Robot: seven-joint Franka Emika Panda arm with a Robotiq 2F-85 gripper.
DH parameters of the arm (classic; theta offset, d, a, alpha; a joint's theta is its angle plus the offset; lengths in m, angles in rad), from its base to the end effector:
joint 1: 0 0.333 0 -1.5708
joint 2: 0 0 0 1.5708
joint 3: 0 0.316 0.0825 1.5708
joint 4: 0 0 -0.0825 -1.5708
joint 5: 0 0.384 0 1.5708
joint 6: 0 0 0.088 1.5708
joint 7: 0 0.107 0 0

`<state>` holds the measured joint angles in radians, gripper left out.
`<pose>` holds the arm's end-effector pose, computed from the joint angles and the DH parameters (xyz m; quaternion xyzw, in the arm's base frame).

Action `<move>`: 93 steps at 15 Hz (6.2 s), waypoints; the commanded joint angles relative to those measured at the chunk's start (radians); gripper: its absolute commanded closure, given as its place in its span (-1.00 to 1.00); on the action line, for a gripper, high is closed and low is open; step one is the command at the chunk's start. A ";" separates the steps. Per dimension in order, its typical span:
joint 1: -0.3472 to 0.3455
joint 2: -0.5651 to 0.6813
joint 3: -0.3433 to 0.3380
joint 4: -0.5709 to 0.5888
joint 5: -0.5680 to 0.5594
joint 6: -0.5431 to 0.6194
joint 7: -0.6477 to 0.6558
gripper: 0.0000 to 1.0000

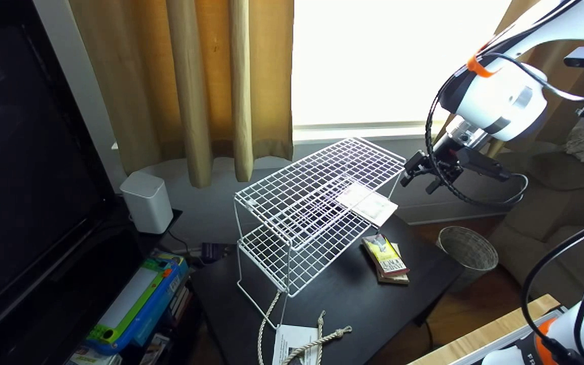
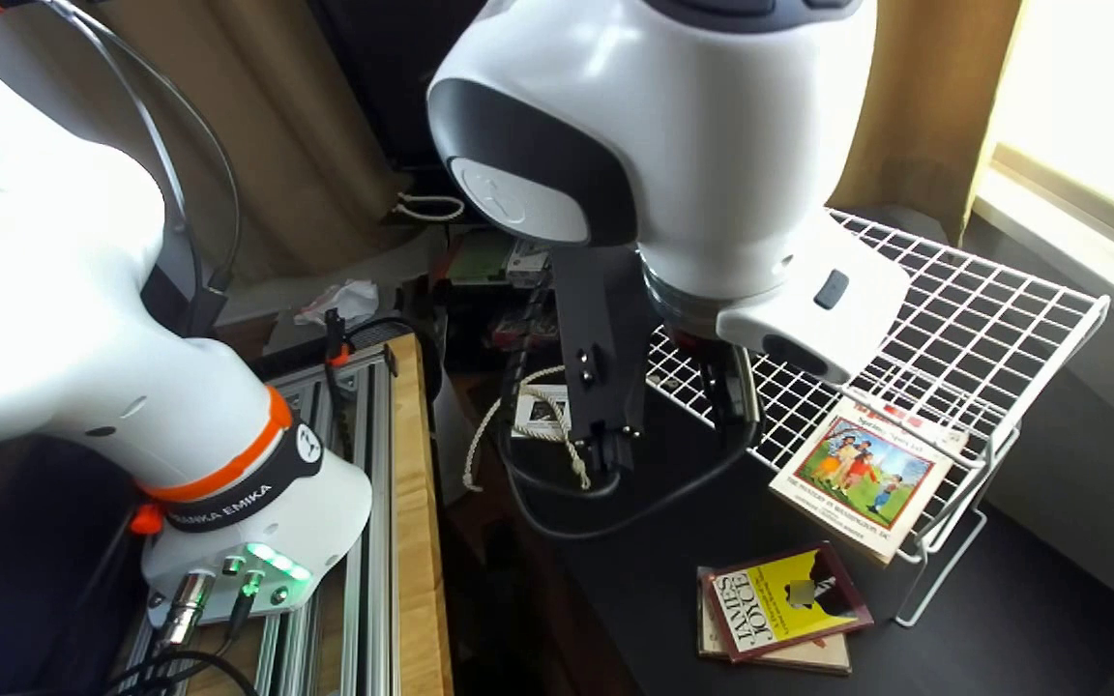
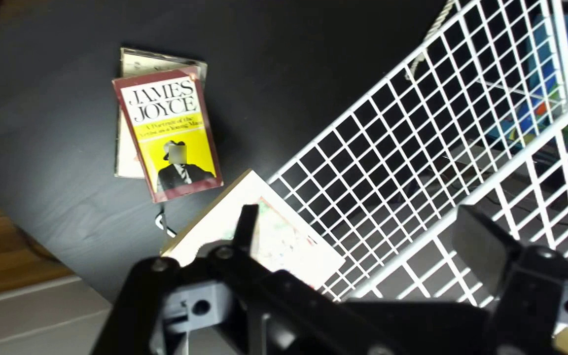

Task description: Move the book from the bottom shelf to the top shelf

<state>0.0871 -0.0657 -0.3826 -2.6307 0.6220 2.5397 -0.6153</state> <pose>0.4034 -0.1280 0.2642 -0.9782 0.0998 -0.0639 0.1703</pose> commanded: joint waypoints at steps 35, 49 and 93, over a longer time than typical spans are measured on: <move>-0.430 0.543 0.157 0.266 0.652 -0.417 -0.526 -1.00; -0.429 0.727 0.140 0.390 0.701 -0.498 -0.535 -1.00; -0.422 0.998 0.129 0.657 0.922 -0.578 -0.432 0.94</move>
<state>-0.3562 0.9571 -0.2205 -1.9374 1.5469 1.9349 -1.0708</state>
